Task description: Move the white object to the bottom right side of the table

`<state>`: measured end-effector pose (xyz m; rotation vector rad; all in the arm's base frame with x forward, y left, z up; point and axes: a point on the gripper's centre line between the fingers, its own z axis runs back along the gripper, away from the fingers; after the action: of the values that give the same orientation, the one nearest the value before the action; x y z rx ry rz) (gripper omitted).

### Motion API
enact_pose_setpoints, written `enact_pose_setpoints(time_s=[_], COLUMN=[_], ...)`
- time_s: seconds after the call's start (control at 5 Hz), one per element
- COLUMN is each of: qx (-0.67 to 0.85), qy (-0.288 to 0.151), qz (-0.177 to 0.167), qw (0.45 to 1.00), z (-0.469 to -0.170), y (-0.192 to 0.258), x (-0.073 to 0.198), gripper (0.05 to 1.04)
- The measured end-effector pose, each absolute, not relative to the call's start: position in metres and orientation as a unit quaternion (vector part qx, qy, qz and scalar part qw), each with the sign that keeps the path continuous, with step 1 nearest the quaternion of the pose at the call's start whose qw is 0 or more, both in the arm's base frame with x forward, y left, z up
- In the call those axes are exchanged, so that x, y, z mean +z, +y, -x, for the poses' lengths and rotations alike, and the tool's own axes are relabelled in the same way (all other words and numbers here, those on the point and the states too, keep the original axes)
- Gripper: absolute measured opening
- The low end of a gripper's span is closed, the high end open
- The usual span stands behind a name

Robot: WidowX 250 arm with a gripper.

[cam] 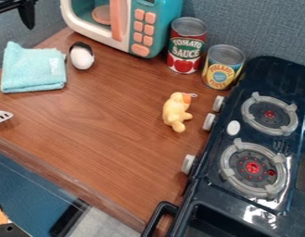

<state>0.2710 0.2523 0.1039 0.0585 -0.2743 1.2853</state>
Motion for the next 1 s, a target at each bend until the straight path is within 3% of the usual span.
enact_pose_setpoints(time_s=[0.2, 0.4, 0.6, 0.8, 1.0], qx=[0.595, 0.521, 0.453, 0.406, 0.350], qy=[-0.108, -0.093, -0.109, -0.127, -0.125], qz=[-0.025, -0.024, -0.010, 0.024, 0.019], qw=[0.796, 0.848, 0.884, 0.905, 0.928], z=[-0.271, -0.301, -0.333, -0.357, -0.376], y=[0.251, 0.251, 0.244, 0.231, 0.205], x=[0.091, 0.081, 0.072, 0.065, 0.056], gripper=[0.999, 0.999, 0.999, 0.999, 0.999])
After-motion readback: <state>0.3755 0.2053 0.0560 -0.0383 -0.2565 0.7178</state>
